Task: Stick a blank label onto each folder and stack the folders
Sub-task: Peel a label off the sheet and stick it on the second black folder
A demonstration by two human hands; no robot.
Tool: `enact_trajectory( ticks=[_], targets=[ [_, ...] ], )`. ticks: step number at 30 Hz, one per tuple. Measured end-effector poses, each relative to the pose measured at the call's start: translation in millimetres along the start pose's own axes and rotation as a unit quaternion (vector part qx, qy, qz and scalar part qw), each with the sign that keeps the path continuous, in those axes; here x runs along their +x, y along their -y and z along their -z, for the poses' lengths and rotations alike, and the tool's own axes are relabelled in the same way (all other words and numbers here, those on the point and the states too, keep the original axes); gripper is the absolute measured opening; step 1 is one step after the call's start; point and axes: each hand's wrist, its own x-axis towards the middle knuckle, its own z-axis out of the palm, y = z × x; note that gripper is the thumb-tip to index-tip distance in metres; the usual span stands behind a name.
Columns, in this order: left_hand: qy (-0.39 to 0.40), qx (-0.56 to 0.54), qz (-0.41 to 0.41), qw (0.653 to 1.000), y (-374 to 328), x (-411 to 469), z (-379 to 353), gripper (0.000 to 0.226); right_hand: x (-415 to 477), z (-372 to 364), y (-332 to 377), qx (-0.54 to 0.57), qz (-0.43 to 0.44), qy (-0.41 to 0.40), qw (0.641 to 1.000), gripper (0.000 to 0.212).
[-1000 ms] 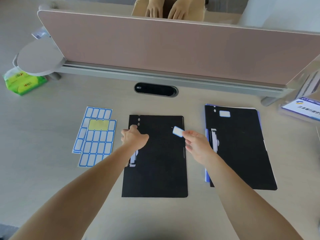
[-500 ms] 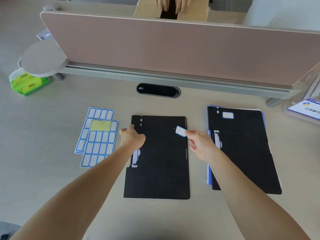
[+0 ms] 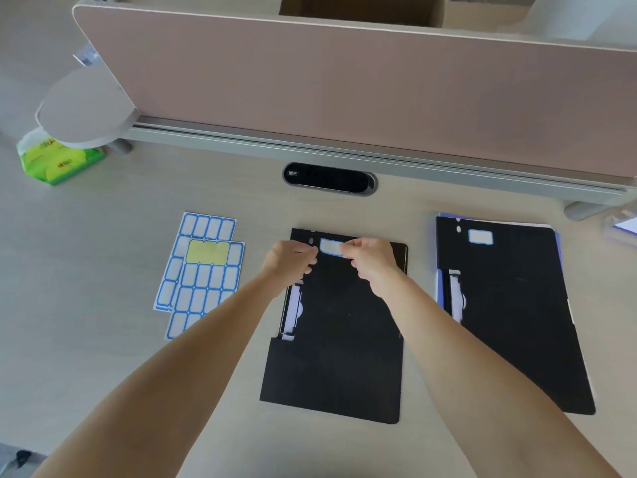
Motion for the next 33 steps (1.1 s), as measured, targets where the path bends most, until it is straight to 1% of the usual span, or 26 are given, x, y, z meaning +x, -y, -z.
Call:
enact_trajectory(
  ticks=[3, 6, 7, 9, 11, 13, 16, 21, 25, 33],
  targets=[
    [-0.009, -0.003, 0.007, 1.0, -0.6, 11.5, -4.2, 0.018, 9.0, -7.1, 0.9, -0.032, 0.004, -0.019, 0.999, 0.007],
    [-0.032, 0.064, -0.018, 0.997, 1.6, 18.8, -8.8, 0.021, 15.7, -9.4, 1.3, -0.075, 0.018, -0.043, 0.996, 0.009],
    [-0.049, 0.104, -0.046, 0.992, 3.1, 18.4, -9.8, 0.022, 17.4, -9.8, 1.2, -0.088, 0.023, -0.05, 0.995, 0.008],
    [-0.084, 0.19, -0.134, 0.969, 9.5, 15.7, -13.6, 0.029, 18.7, -10.5, 0.8, -0.113, 0.034, -0.058, 0.991, 0.009],
    [-0.101, 0.235, -0.209, 0.944, 18.1, 14.0, -17.9, 0.04, 18.7, -10.6, -0.2, -0.134, 0.041, -0.067, 0.988, 0.01],
    [-0.101, 0.267, -0.246, 0.927, 26.8, 14.7, -20.8, 0.047, 18.8, -9.8, -1.9, -0.14, 0.042, -0.078, 0.986, 0.01],
    [-0.087, 0.31, -0.284, 0.903, 34.3, 14.7, -22.1, 0.049, 19.4, -9.6, -3.8, -0.143, 0.037, -0.087, 0.985, 0.01],
    [-0.051, 0.365, -0.295, 0.881, 33.8, 14.8, -19.3, 0.062, 19.5, -12.1, -4.8, -0.161, 0.038, -0.096, 0.982, 0.011],
    [-0.036, 0.392, -0.305, 0.867, 36.1, 16.1, -17.5, 0.064, 19.8, -13.7, -5.7, -0.171, 0.046, -0.105, 0.979, 0.011],
    [-0.016, 0.445, -0.28, 0.851, 28.7, 8.0, -18.3, 0.066, 22.4, -16.3, -8.9, -0.193, 0.055, -0.125, 0.972, 0.01]
  ],
)
